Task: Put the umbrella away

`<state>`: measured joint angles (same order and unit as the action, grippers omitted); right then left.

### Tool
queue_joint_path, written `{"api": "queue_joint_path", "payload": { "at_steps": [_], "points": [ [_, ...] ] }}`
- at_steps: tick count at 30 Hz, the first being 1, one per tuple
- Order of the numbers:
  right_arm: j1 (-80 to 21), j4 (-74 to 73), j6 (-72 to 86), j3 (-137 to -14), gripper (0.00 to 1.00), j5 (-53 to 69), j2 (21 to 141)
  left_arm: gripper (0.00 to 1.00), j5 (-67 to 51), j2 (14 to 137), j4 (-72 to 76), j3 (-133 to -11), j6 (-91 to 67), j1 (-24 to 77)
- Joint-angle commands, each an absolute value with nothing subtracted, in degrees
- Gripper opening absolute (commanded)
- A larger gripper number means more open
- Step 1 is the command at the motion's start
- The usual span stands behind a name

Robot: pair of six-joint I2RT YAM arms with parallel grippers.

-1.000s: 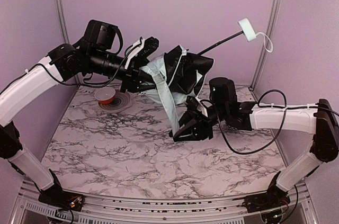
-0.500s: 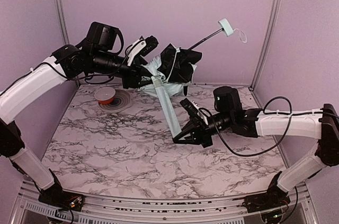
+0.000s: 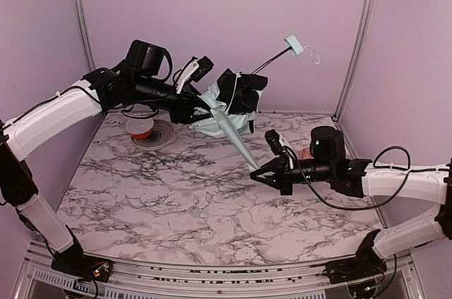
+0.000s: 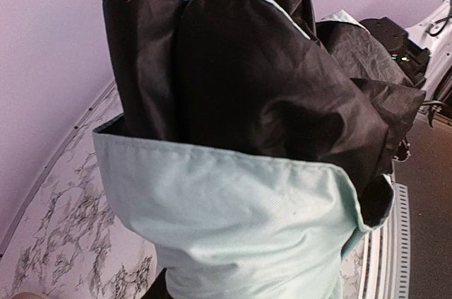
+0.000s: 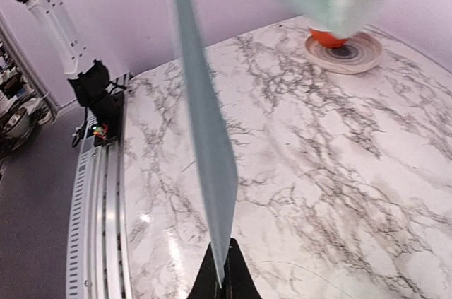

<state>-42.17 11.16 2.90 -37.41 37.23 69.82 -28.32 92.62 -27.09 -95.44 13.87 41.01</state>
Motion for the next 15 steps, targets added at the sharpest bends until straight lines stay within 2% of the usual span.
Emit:
{"api": "queue_joint_path", "payload": {
  "at_steps": [1, 8, 12, 15],
  "points": [
    [-33.13, 13.34, -2.06, -37.96, 0.00, 34.71, 70.94, 0.00, -45.55, 85.77, -16.12, -93.18, 11.65, 40.15],
    [-25.62, 17.52, -10.46, -53.49, 0.00, 37.73, 83.27, 0.00, -63.12, 79.72, -16.58, -82.59, 19.56, 43.36],
    [-22.92, 19.36, -13.10, -64.72, 0.00, 43.79, 89.95, 0.00, -68.04, 80.19, -21.42, -80.46, 22.44, 43.73],
    [-22.94, 16.82, -17.04, -72.64, 0.00, 48.63, 92.80, 0.00, -67.30, 82.01, -27.49, -78.35, 27.82, 46.14]
  ]
}}
